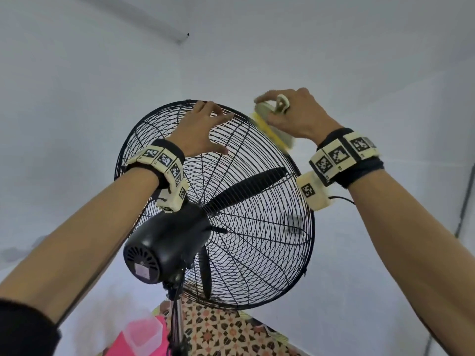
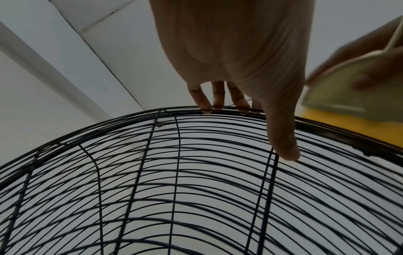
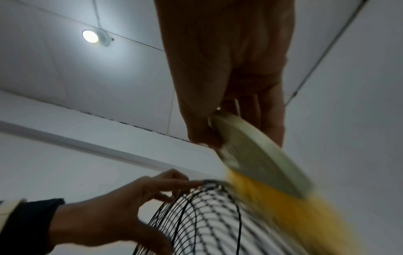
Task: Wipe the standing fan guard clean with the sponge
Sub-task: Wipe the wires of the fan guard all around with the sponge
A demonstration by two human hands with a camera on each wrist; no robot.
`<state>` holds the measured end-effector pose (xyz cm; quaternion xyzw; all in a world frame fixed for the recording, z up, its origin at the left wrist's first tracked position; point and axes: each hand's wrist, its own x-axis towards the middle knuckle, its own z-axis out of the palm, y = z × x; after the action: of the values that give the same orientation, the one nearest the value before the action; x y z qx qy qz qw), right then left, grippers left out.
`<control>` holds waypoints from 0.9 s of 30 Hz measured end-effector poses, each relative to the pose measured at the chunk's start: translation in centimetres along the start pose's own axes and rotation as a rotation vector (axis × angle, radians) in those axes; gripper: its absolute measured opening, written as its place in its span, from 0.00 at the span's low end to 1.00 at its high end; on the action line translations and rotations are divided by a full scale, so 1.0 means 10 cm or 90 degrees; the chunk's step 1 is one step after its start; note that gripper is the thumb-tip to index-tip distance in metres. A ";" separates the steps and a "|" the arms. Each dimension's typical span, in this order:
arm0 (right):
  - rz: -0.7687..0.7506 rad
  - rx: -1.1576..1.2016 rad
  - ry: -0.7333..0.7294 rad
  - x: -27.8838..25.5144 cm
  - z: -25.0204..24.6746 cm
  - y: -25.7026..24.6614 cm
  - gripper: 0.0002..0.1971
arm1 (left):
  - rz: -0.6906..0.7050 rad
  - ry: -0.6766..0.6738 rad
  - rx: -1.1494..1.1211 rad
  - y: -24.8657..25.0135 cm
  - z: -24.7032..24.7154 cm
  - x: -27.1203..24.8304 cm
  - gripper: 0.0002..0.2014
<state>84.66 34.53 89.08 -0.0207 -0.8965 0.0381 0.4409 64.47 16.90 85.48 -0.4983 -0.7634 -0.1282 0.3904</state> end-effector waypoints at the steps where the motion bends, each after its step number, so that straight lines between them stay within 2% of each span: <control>1: 0.027 -0.057 -0.052 0.03 -0.05 0.03 0.13 | 0.002 0.003 -0.003 0.00 0.01 0.00 0.49; 3: 0.054 -0.109 -0.107 0.04 -0.17 0.00 0.13 | 0.004 0.009 -0.004 0.03 0.01 0.01 0.49; 7: -0.001 0.043 0.009 0.01 -0.01 -0.13 0.20 | 0.000 0.009 0.007 0.03 0.02 0.02 0.49; 12: 0.038 -0.214 -0.096 -0.09 0.09 -0.12 0.14 | -0.018 -0.005 0.008 0.04 0.03 0.03 0.48; 13: 0.040 -0.232 -0.094 -0.12 0.08 -0.13 0.13 | -0.021 -0.004 0.010 0.04 0.03 0.03 0.48; 16: -0.016 -0.168 0.018 -0.22 0.15 -0.15 0.14 | -0.012 0.001 0.006 0.04 0.05 0.03 0.48; 18: -0.028 -0.116 0.048 -0.27 0.22 -0.17 0.16 | -0.005 0.000 -0.002 0.03 0.04 0.03 0.48; 23: 0.101 -0.196 -0.062 -0.25 0.06 -0.21 0.14 | -0.005 -0.005 0.008 0.00 0.05 0.03 0.48; 25: 0.105 -0.060 0.022 -0.24 0.05 -0.28 0.16 | -0.004 -0.005 0.008 0.02 0.04 0.03 0.49; 27: 0.135 0.142 0.165 -0.18 0.10 -0.34 0.16 | -0.003 -0.003 0.004 0.02 0.03 0.02 0.49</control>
<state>84.94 30.98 87.34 -0.0709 -0.8151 0.1802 0.5460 64.45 17.30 85.38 -0.4955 -0.7658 -0.1254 0.3903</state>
